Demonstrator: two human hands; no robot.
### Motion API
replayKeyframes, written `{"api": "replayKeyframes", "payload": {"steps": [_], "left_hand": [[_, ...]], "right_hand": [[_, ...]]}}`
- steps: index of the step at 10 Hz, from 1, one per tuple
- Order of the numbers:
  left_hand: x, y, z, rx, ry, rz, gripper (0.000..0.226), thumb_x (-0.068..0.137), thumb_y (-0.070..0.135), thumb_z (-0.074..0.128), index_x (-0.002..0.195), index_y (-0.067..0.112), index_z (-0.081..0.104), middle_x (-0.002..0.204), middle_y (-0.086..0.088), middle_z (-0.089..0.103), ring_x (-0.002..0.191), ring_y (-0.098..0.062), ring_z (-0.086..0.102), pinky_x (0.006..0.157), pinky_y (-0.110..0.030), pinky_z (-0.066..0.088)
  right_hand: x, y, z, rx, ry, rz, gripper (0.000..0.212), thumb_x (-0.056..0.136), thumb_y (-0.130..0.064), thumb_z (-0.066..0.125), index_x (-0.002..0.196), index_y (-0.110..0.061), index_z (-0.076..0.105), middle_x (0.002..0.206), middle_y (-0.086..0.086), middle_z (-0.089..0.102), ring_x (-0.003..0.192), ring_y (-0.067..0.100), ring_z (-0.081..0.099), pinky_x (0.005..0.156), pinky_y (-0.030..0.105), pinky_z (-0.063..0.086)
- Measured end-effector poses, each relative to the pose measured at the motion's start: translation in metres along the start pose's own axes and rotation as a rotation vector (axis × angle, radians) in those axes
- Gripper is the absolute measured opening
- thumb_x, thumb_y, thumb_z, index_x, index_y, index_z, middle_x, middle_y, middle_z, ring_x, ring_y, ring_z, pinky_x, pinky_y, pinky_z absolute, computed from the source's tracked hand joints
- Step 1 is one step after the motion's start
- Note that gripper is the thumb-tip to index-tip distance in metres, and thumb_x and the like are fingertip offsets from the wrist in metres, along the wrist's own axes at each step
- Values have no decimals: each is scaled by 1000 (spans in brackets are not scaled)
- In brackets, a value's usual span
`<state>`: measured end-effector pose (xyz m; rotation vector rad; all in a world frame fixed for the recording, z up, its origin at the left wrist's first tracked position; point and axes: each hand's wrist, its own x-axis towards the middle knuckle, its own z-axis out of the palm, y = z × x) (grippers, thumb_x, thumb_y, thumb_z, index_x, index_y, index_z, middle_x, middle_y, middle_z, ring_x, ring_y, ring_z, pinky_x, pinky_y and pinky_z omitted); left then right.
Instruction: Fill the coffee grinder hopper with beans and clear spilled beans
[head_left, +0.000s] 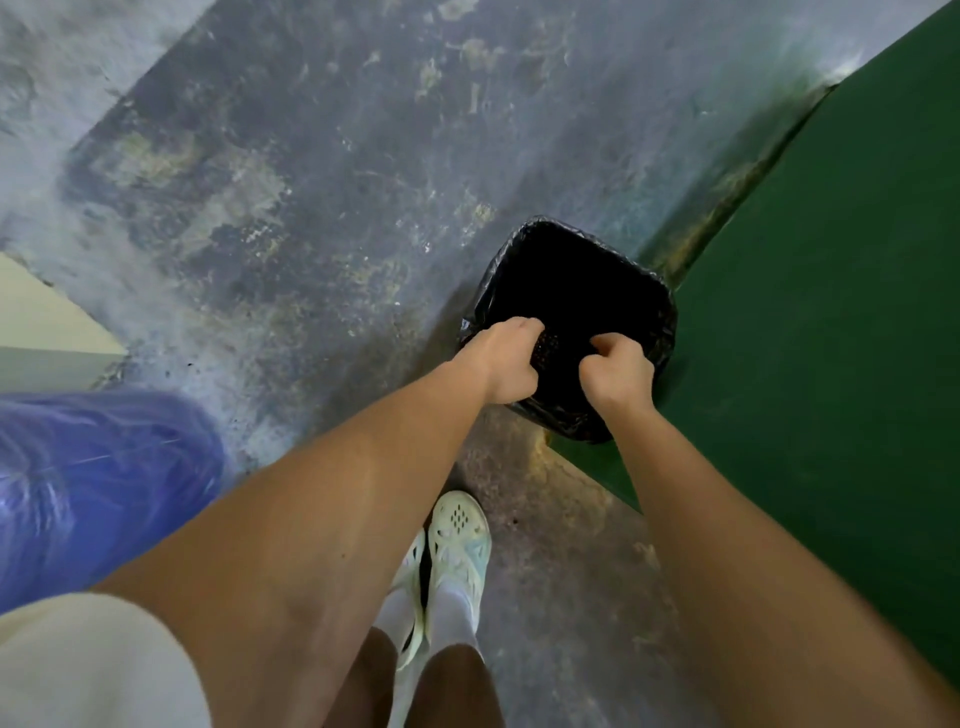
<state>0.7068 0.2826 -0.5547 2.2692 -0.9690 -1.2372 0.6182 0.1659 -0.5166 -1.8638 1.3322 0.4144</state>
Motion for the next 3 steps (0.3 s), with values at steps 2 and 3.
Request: {"api": "replayKeyframes", "payload": {"steps": [2, 3], "left_hand": [[-44, 12, -18, 87, -24, -76, 47, 83, 21, 56, 126, 5, 45, 130, -15, 47, 119, -36, 48, 96, -50, 45], [-92, 22, -31, 288, -82, -92, 59, 83, 37, 56, 132, 8, 39, 141, -15, 37, 133, -35, 33, 102, -55, 38]], "right_hand": [[-31, -11, -19, -116, -96, -32, 52, 93, -37, 47, 141, -17, 40, 140, 13, 50, 126, 32, 47, 103, 36, 36], [-78, -10, -24, -287, -202, -114, 58, 93, -44, 46, 144, -18, 34, 150, 15, 37, 138, 34, 31, 112, 41, 27]]}}
